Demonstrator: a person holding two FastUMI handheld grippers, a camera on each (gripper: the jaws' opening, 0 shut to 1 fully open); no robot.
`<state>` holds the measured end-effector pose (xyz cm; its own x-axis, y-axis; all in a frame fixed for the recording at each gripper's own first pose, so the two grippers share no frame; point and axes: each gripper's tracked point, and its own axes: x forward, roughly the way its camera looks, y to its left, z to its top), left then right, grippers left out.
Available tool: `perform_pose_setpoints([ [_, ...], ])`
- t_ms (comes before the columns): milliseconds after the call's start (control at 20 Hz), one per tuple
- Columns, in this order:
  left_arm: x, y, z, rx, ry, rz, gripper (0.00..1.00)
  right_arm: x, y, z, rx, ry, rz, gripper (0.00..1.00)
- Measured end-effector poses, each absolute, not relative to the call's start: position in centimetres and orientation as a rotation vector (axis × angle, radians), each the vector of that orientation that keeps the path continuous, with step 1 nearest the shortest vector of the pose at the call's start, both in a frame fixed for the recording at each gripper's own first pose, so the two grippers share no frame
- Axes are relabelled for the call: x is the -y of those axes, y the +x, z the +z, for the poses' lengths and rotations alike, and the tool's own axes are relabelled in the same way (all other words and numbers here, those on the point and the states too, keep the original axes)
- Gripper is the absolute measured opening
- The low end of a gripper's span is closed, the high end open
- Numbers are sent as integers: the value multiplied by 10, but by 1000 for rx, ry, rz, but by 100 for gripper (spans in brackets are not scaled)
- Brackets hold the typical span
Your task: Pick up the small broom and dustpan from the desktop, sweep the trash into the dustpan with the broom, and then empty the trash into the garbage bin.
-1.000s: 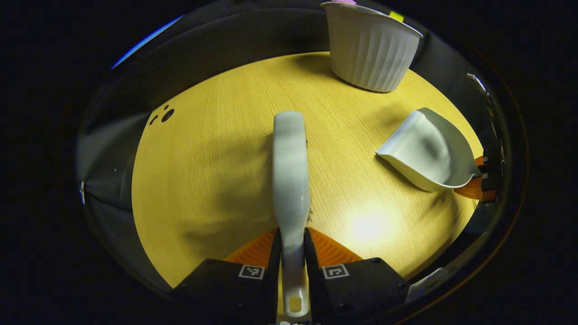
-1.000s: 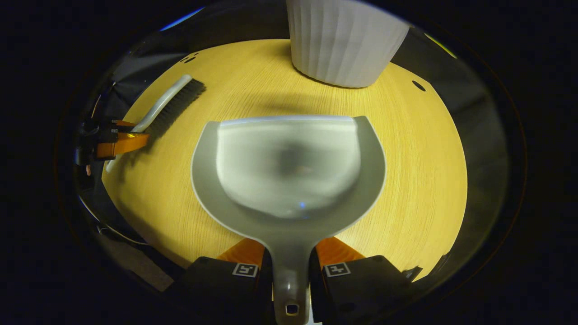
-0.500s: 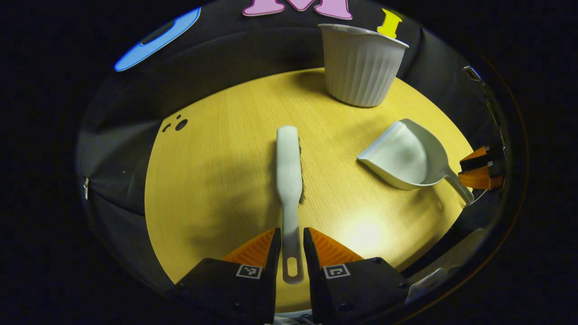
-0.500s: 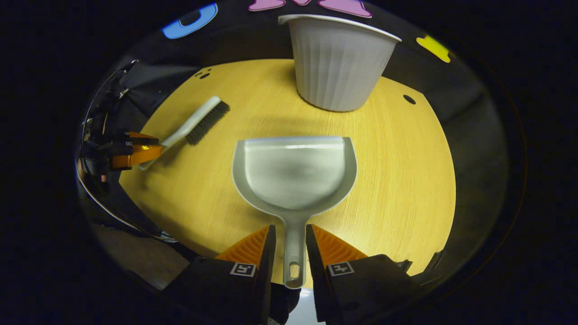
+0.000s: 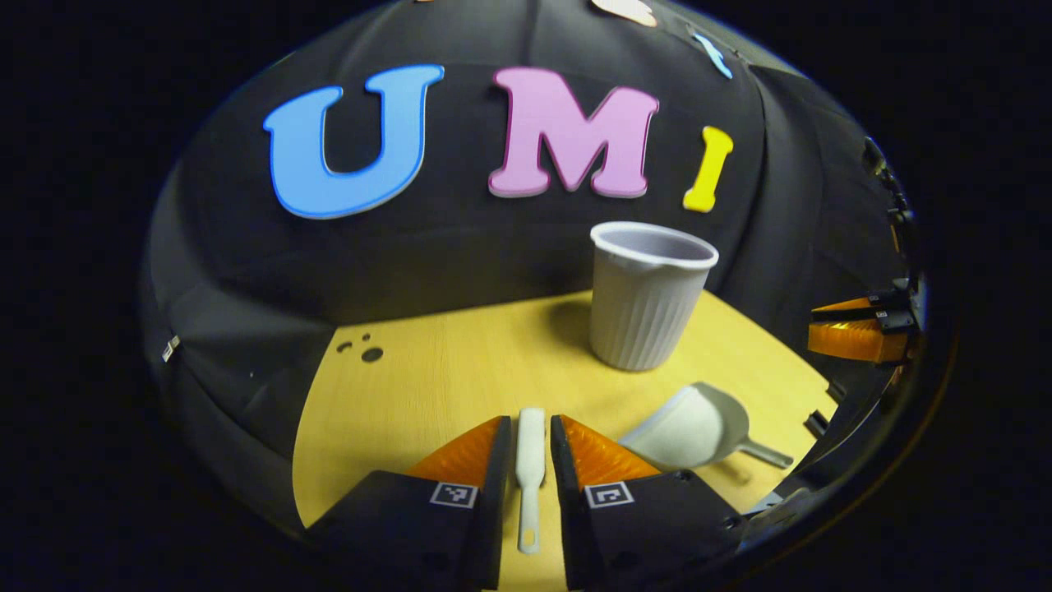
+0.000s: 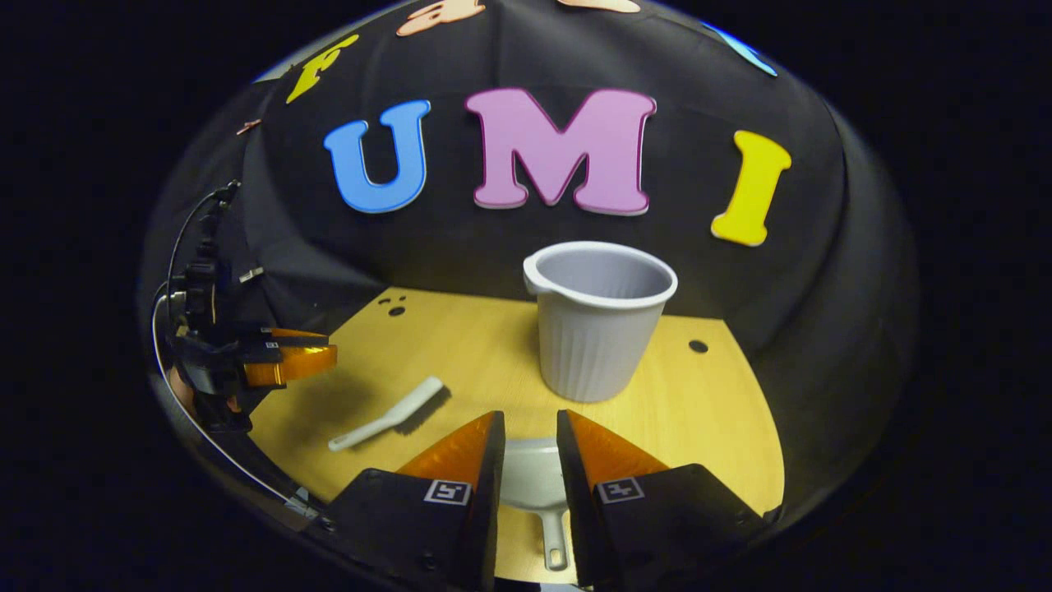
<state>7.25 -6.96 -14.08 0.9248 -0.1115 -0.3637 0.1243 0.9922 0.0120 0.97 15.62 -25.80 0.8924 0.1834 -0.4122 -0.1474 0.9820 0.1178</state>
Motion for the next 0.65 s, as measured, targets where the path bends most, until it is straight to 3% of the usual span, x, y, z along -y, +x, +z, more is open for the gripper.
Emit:
perform_pose_setpoints([
  [50,69,73,-125,-322,33,-115,29,-157,15,-247,-395,70,154,40],
  [250,76,67,-81,-179,-4,-86,33,-145,19,-221,-277,25,130,41],
  [300,77,65,-78,-162,-3,-79,29,-146,21,-213,-261,25,136,39],
  [350,77,62,-74,-153,2,-68,33,-142,27,-208,-245,23,142,39],
  [650,87,44,-77,-176,7,33,33,-145,35,-215,-215,20,267,40],
])
